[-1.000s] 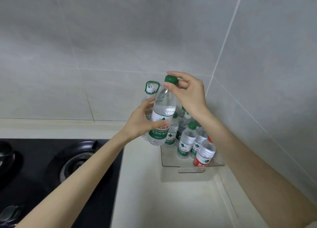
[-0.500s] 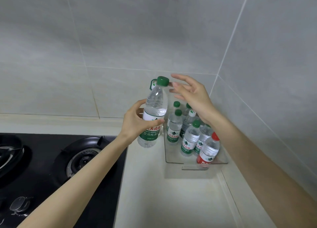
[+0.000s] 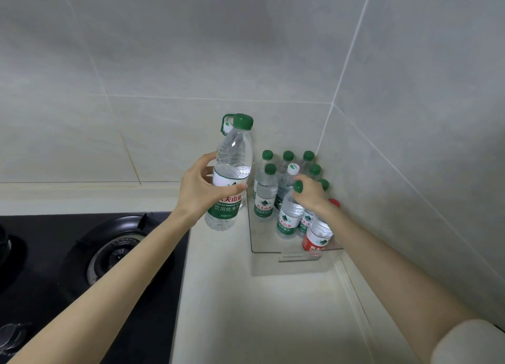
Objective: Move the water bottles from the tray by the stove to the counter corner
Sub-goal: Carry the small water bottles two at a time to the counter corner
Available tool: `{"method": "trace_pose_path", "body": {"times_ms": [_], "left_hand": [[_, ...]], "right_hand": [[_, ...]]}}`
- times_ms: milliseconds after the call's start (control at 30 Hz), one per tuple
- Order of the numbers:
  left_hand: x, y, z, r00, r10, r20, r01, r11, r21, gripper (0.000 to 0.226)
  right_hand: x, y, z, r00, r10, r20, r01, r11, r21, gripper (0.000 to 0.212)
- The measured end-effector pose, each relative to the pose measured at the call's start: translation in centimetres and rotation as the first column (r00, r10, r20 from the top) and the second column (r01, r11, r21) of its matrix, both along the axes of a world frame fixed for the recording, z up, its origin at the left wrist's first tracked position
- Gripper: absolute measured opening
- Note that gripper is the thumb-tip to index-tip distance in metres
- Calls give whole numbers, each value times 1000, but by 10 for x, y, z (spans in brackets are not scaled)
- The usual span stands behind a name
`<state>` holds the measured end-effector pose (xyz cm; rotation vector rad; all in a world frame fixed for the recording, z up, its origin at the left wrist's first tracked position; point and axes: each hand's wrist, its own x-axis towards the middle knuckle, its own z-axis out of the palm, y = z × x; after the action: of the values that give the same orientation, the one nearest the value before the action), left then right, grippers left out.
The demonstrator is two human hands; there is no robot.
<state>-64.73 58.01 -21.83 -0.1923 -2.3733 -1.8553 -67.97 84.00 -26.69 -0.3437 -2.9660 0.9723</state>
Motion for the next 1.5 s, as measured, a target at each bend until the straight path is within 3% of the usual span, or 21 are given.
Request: {"method": "trace_pose_path", "body": {"times_ms": [267,367,667,967,1233,1367,1500], "left_hand": [[-3,-5,-10,999,21,31,-21,1000,-7,75],[-3,-7,-11,998,34,57,-35,999,7,82],[9,-20,-3,995,87,52,-87,996,-10,70],[33,-35,17,986,162,25,-163,986,24,68],[71,-70,34,954,299,-13,-298,953,52,76],[99,-90,44,923,381,-45,-377,923,77,74],[137,-109,49,872,487,-53,-481,871,98,87]], "right_hand": [[0,-1,-10,990,-12,-138,22,997,71,40],[0,-3,-13,984,14,-176,-2,998,67,45],[6,-7,3,944,-2,-330,-2,1000,-12,39],[20,-48,92,802,106,-589,-240,958,-155,30],[32,-103,137,743,160,-649,-511,763,-397,33],[41,-136,144,733,221,-643,-583,691,-427,30],[58,-174,148,684,367,-631,-692,599,-402,30]]}}
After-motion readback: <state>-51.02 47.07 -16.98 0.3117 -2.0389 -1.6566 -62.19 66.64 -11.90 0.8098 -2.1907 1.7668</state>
